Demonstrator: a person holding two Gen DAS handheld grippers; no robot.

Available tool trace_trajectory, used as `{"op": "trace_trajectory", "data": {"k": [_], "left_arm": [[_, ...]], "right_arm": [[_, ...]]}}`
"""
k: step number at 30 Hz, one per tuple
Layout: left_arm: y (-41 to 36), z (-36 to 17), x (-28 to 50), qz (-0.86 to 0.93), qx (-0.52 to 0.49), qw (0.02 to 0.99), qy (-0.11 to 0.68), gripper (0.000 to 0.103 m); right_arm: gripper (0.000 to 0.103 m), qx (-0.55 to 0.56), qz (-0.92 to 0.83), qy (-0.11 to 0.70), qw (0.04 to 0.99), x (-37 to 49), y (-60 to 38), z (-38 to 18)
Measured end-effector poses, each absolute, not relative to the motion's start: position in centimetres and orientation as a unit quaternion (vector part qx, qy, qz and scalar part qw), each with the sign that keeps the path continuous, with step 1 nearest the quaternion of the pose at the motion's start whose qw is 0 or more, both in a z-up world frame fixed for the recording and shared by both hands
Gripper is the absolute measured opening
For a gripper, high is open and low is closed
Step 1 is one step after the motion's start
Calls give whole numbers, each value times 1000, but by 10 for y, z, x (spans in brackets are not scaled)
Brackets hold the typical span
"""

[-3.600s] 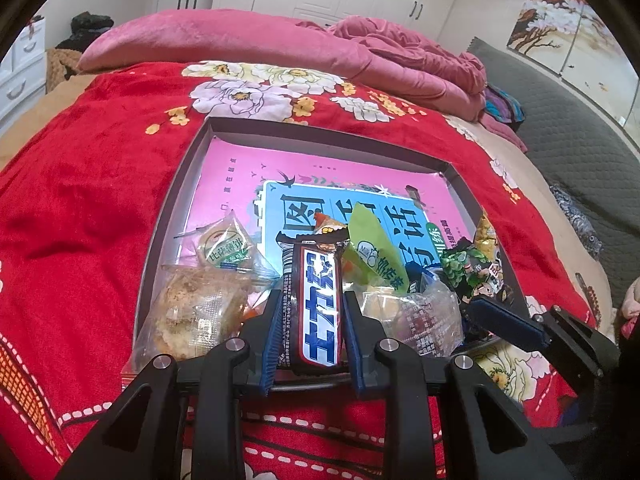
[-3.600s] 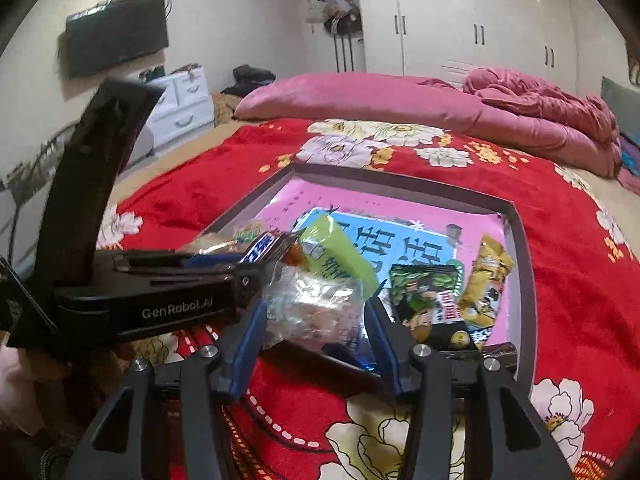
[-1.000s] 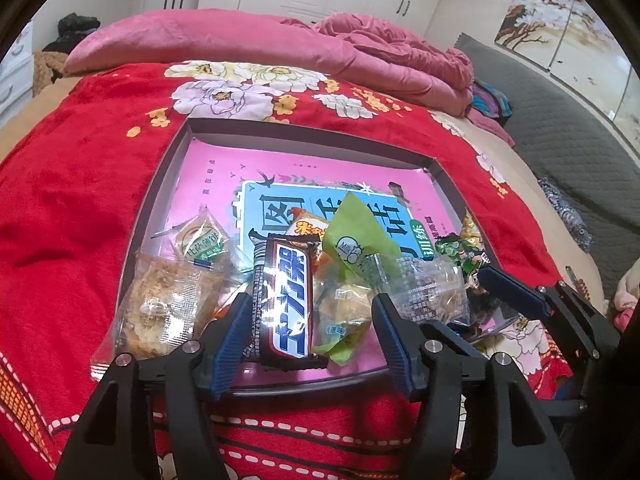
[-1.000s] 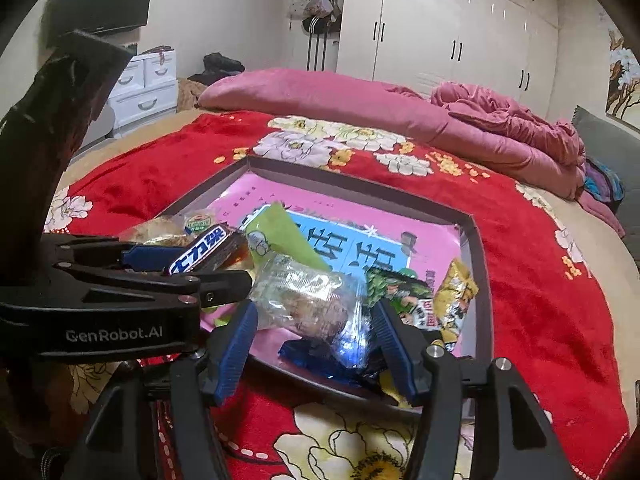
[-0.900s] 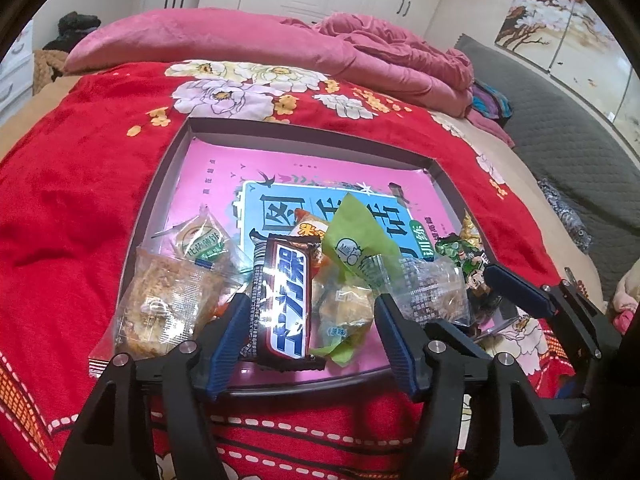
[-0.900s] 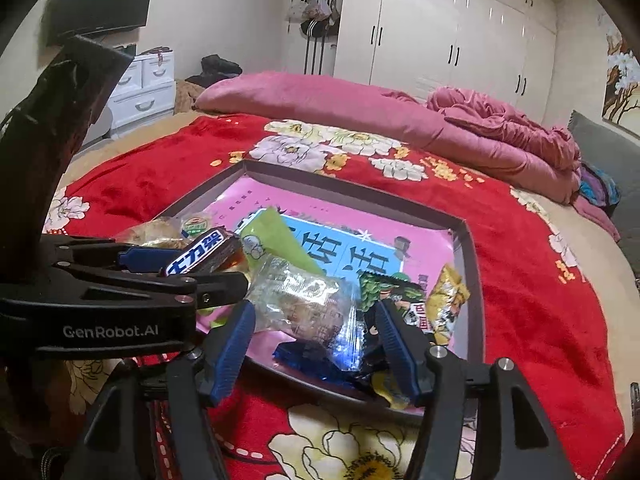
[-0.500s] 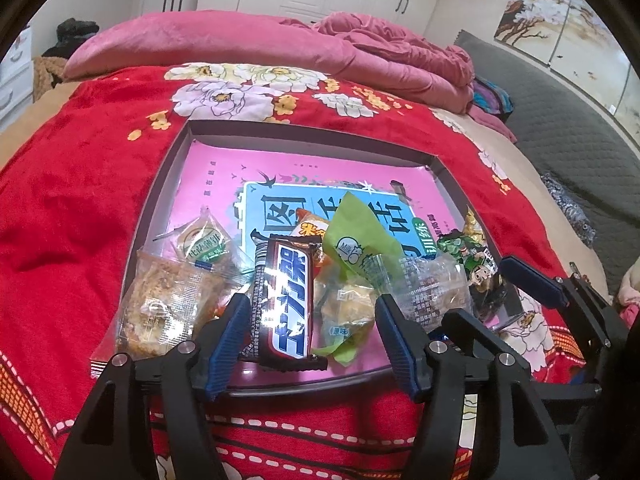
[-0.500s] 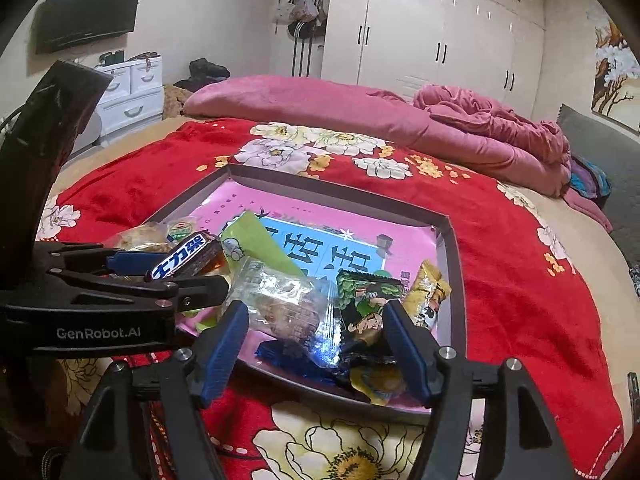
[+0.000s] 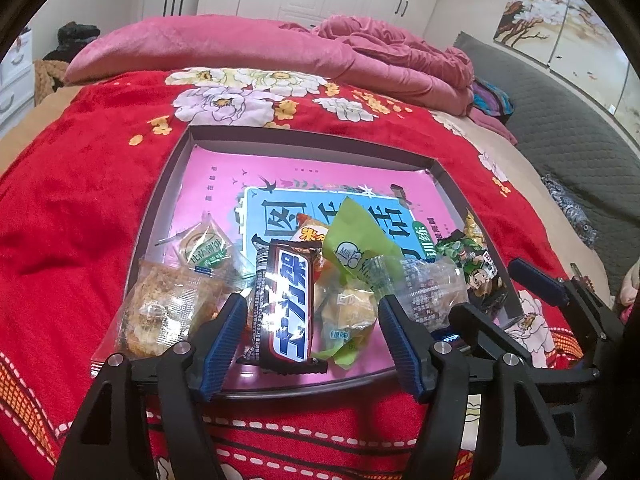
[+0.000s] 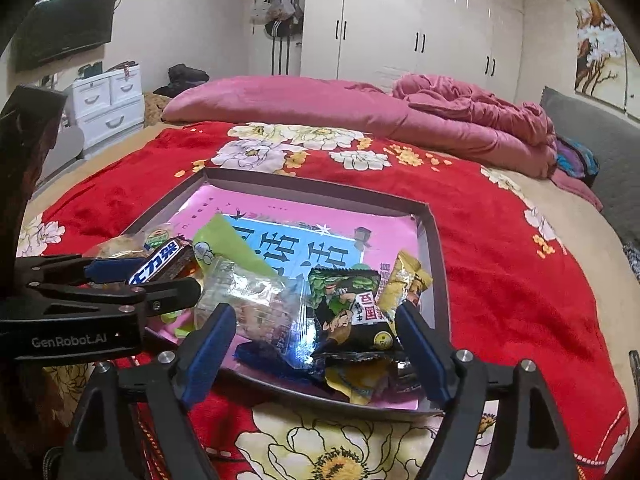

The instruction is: Organize snacks

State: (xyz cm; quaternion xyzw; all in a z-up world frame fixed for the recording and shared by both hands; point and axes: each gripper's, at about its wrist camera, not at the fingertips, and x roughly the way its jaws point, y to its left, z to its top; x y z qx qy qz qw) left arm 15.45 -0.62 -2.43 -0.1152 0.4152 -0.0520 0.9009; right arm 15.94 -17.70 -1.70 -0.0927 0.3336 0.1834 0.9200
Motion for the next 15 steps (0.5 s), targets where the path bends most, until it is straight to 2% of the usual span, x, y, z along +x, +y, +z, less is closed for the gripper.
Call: {"op": "trace_trajectory", "data": {"k": [4, 15], "left_arm": [[-7, -22, 153, -57, -114, 903, 409, 76], [-7, -22, 152, -56, -112, 905, 407, 77]], "right_arm": [[84, -81, 182, 343, 918, 163, -180, -19], [90, -72, 175, 347, 919, 165, -184, -20]]}}
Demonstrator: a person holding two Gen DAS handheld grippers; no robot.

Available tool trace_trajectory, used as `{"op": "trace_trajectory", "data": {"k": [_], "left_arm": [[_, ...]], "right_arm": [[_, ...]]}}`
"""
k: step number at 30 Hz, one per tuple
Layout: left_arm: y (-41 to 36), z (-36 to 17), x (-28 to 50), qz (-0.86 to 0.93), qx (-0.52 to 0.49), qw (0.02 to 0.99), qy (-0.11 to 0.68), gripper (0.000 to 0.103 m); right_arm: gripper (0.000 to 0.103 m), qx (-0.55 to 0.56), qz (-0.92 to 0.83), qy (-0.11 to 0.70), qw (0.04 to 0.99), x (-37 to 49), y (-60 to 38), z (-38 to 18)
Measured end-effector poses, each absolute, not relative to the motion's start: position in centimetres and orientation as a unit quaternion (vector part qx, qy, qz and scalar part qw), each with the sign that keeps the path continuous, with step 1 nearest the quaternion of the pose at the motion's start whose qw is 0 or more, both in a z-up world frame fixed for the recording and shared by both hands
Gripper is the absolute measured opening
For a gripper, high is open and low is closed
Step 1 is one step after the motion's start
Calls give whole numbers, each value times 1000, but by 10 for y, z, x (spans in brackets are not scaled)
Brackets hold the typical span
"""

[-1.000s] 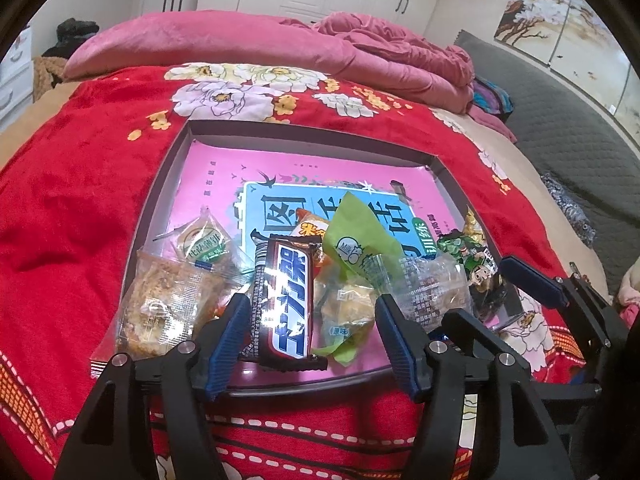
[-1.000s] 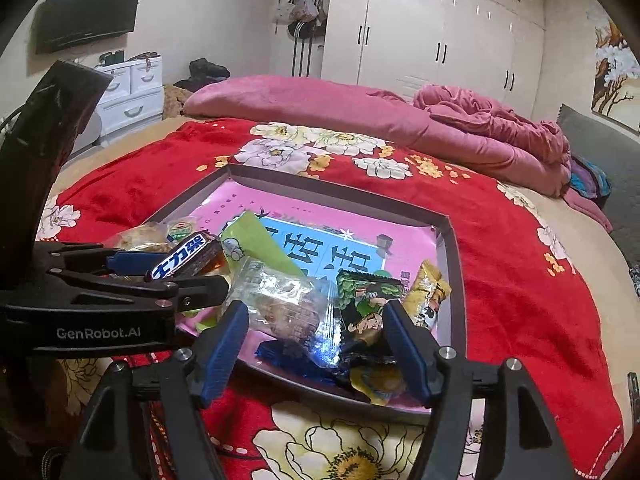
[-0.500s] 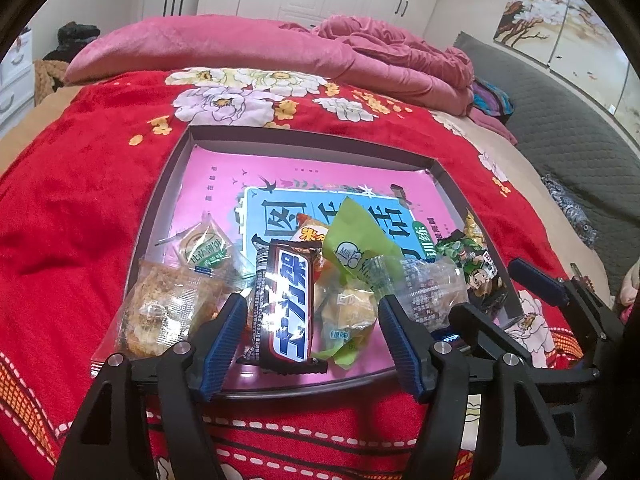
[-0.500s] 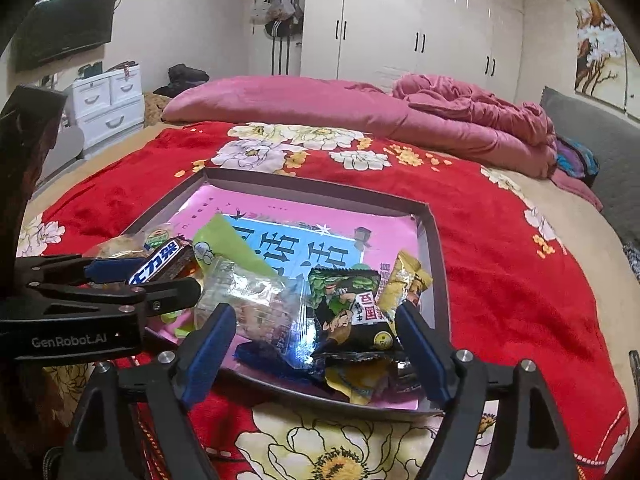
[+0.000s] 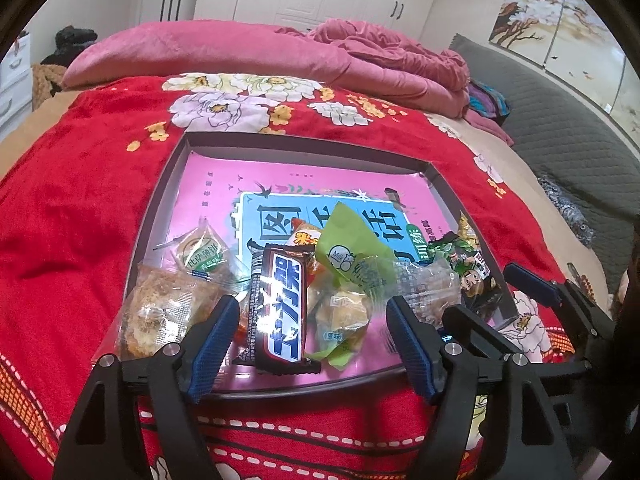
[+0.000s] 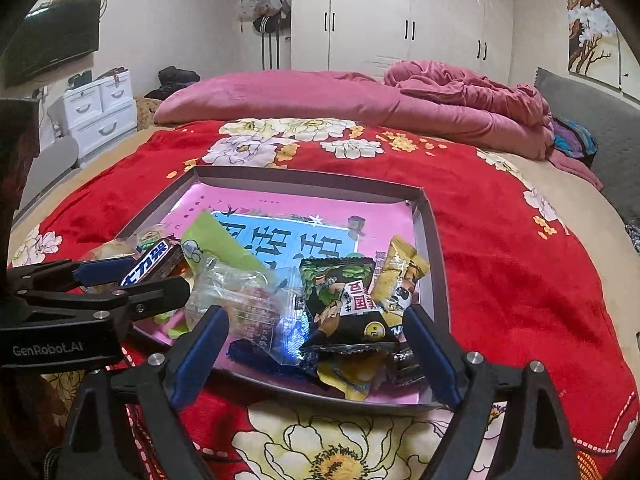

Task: Organize snacks
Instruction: 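Open both tools and lift them away from the tray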

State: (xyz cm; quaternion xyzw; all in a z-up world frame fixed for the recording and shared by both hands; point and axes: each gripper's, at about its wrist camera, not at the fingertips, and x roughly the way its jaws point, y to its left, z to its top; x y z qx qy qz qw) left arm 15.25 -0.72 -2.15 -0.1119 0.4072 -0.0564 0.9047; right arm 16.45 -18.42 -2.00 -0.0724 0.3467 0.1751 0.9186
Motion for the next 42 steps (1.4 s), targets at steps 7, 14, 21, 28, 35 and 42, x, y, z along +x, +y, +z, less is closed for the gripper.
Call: {"op": "trace_trajectory", "data": {"k": [7, 14, 21, 28, 35, 42], "left_arm": [[-7, -18, 150, -58, -112, 907, 402, 78], [-6, -14, 146, -57, -114, 911, 392, 78], [-2, -9, 144, -54, -122, 915, 381, 78], [1, -3, 139, -47, -123, 921, 366, 79], [-2, 1, 136, -45, -114, 925, 359, 79], [-8, 5, 129, -51, -103, 929, 351, 80]], "right_arm": [[92, -58, 173, 350, 919, 167, -191, -20], [92, -54, 167, 350, 920, 168, -198, -20], [92, -40, 160, 350, 922, 169, -208, -19], [92, -31, 155, 343, 926, 169, -212, -16], [92, -28, 158, 328, 931, 166, -212, -10], [93, -20, 158, 313, 936, 161, -216, -3]]}}
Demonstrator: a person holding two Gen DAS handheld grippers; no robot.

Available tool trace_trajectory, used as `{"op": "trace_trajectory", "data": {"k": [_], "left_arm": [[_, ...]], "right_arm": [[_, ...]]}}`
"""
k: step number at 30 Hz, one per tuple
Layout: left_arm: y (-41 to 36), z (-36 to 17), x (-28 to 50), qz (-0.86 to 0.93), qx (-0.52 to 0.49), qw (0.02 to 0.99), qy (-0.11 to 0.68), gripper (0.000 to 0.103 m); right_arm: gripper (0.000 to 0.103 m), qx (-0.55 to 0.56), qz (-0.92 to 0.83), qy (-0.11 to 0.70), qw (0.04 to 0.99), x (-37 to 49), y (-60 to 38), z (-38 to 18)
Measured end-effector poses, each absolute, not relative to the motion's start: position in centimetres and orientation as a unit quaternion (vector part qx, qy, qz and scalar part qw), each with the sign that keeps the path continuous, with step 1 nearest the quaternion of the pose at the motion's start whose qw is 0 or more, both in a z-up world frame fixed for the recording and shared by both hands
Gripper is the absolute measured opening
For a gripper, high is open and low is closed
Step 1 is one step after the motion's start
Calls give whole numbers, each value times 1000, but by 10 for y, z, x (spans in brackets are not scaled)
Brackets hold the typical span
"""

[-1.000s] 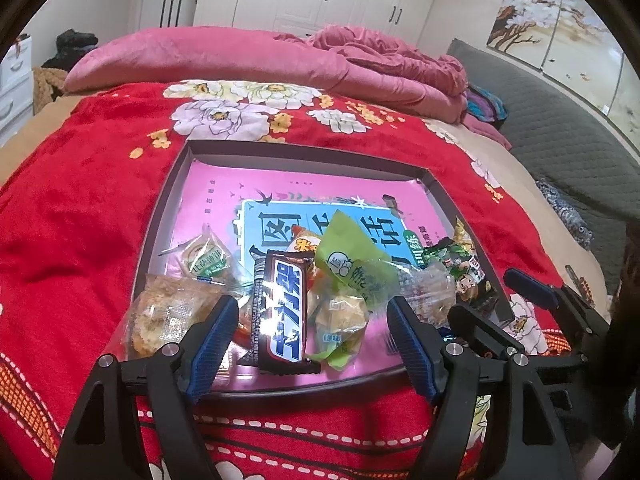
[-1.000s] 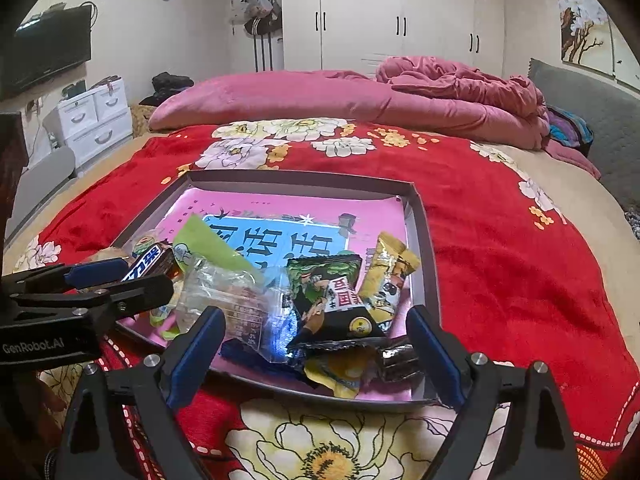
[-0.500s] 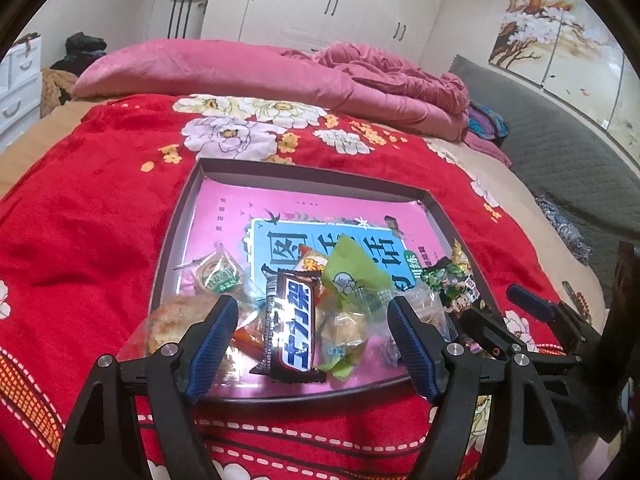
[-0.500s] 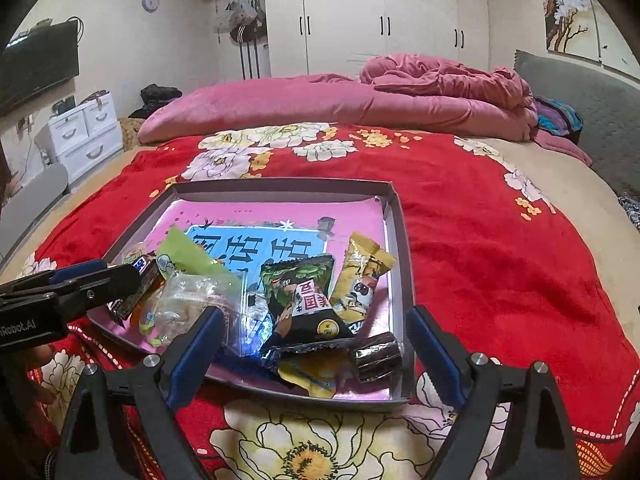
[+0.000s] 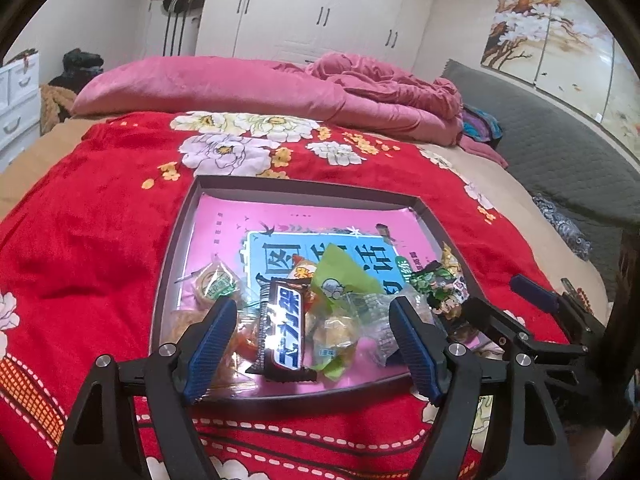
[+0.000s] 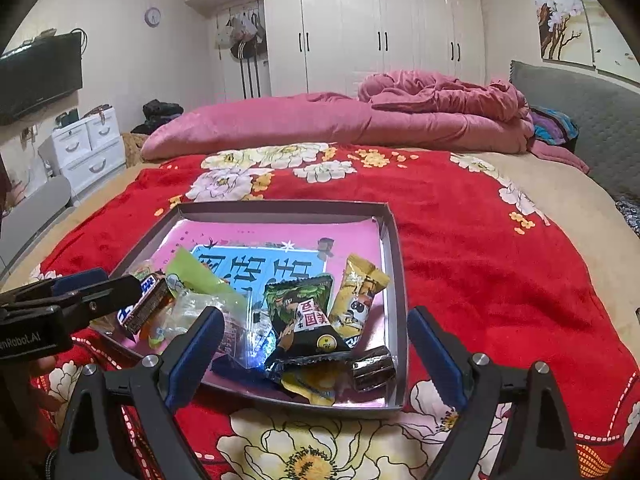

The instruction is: Organize snacks

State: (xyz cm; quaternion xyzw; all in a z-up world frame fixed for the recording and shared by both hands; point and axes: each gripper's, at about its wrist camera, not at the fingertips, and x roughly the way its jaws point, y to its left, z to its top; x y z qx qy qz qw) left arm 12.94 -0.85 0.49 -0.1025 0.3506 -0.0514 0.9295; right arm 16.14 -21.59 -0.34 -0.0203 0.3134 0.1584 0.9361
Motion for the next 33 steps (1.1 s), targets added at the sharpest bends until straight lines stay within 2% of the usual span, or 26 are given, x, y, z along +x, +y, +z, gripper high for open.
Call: {"op": "trace_trajectory", "data": {"k": [18, 22, 33], "left_arm": [[-16, 10, 108, -48, -86, 930, 353, 81], [-20, 10, 101, -44, -77, 930, 357, 81], [-28, 3, 74, -26, -55, 918, 392, 81]], "right_arm": [[98, -2, 196, 286, 938, 133, -214, 15], [102, 0, 198, 287, 937, 125, -213, 16], [102, 6, 173, 316, 933, 103, -222, 13]]}}
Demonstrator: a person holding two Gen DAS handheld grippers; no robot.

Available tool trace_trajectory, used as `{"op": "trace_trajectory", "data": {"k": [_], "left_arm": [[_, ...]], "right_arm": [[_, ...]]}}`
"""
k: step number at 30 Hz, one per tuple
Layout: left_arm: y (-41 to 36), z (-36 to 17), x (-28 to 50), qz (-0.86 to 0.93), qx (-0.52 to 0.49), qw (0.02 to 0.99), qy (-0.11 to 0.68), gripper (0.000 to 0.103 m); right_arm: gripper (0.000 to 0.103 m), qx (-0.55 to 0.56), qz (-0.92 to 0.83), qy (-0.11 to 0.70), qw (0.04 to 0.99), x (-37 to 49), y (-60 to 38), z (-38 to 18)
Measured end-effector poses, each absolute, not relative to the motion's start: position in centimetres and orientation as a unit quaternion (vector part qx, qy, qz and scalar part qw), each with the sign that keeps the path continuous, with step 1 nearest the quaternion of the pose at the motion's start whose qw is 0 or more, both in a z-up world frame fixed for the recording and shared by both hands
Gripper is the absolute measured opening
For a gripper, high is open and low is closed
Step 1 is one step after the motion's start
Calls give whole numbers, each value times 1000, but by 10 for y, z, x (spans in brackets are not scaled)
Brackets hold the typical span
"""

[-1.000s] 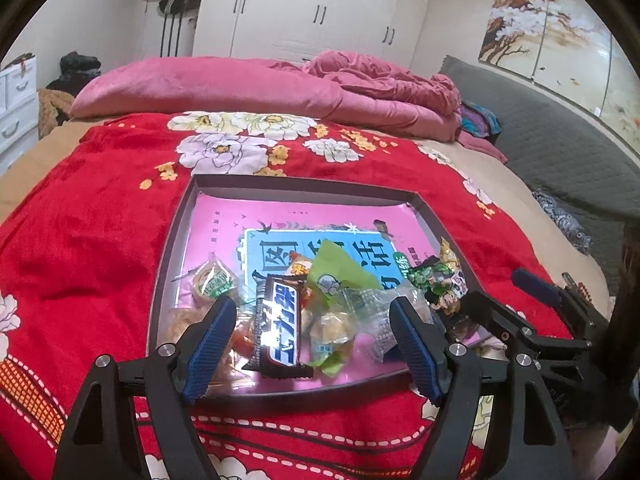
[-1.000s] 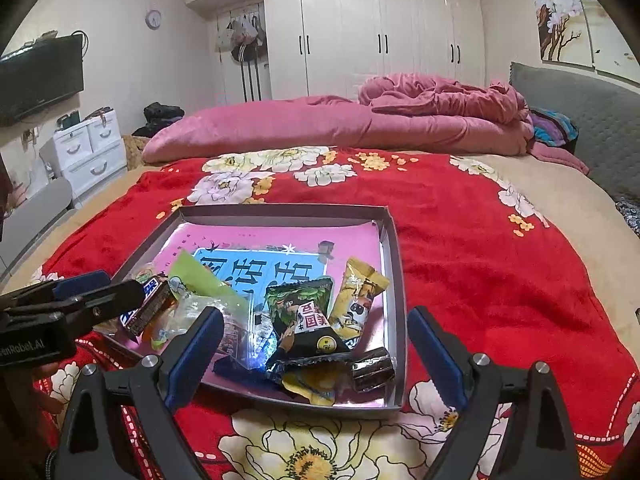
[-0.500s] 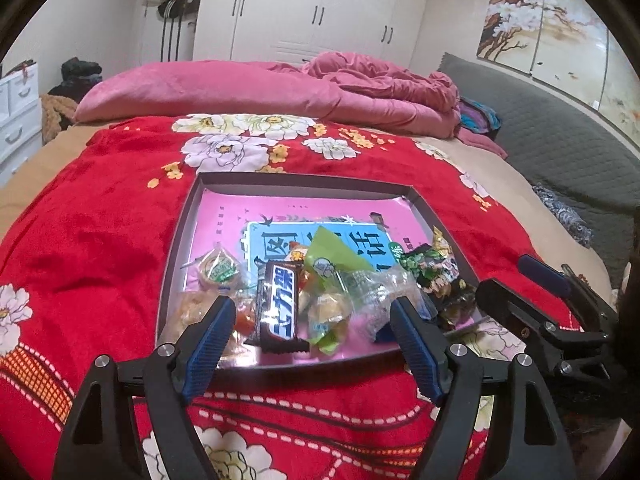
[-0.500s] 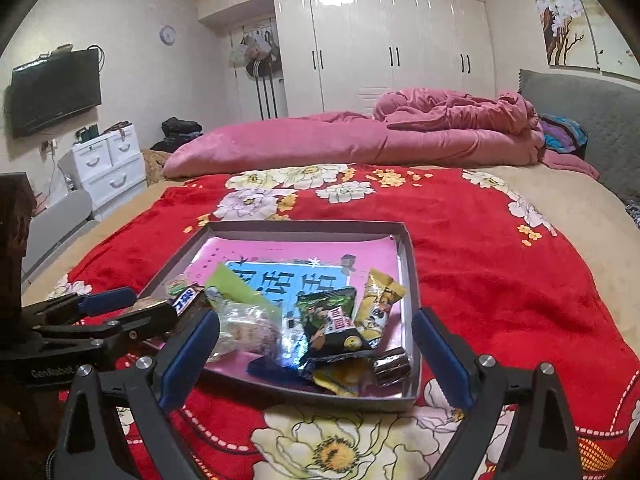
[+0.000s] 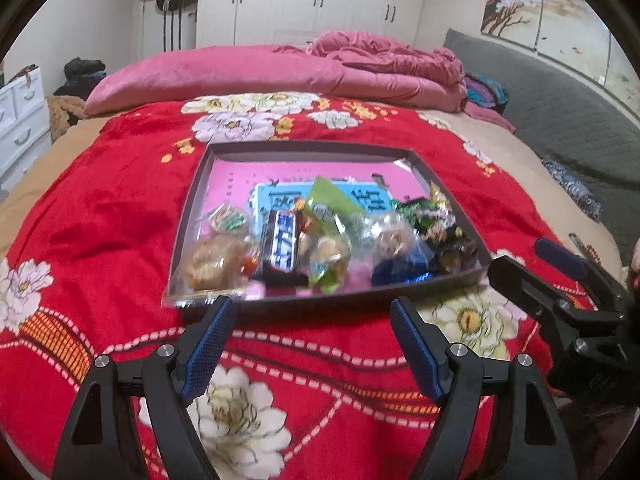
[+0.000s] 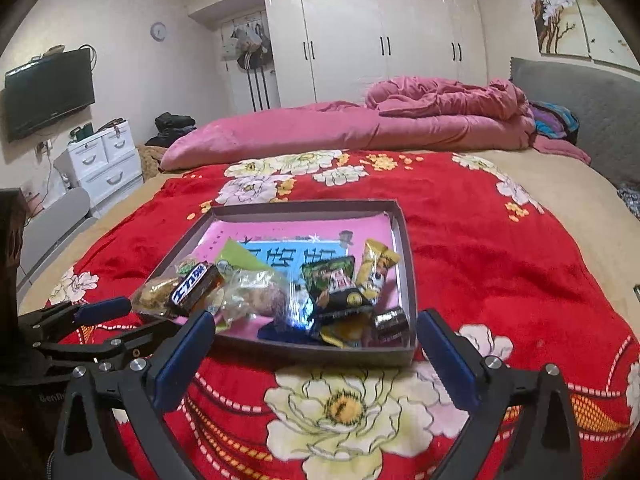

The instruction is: Organize snacks

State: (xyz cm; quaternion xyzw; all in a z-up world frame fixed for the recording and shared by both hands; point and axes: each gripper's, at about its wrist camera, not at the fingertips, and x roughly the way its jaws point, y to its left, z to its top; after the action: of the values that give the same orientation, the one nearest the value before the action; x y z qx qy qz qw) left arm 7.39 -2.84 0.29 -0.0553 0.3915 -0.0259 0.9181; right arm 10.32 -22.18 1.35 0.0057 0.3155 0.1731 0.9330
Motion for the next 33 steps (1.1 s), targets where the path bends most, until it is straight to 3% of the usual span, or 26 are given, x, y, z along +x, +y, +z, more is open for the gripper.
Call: {"op": "trace_trajectory", "data": {"k": [15, 33], "left_arm": [[-18, -5, 35, -6, -90, 900, 427, 81], [-18, -6, 22, -1, -82, 898, 432, 81]], "right_arm": [[102, 21, 159, 387, 908, 65, -226, -8], [102, 11, 165, 366, 916, 49, -227, -1]]}}
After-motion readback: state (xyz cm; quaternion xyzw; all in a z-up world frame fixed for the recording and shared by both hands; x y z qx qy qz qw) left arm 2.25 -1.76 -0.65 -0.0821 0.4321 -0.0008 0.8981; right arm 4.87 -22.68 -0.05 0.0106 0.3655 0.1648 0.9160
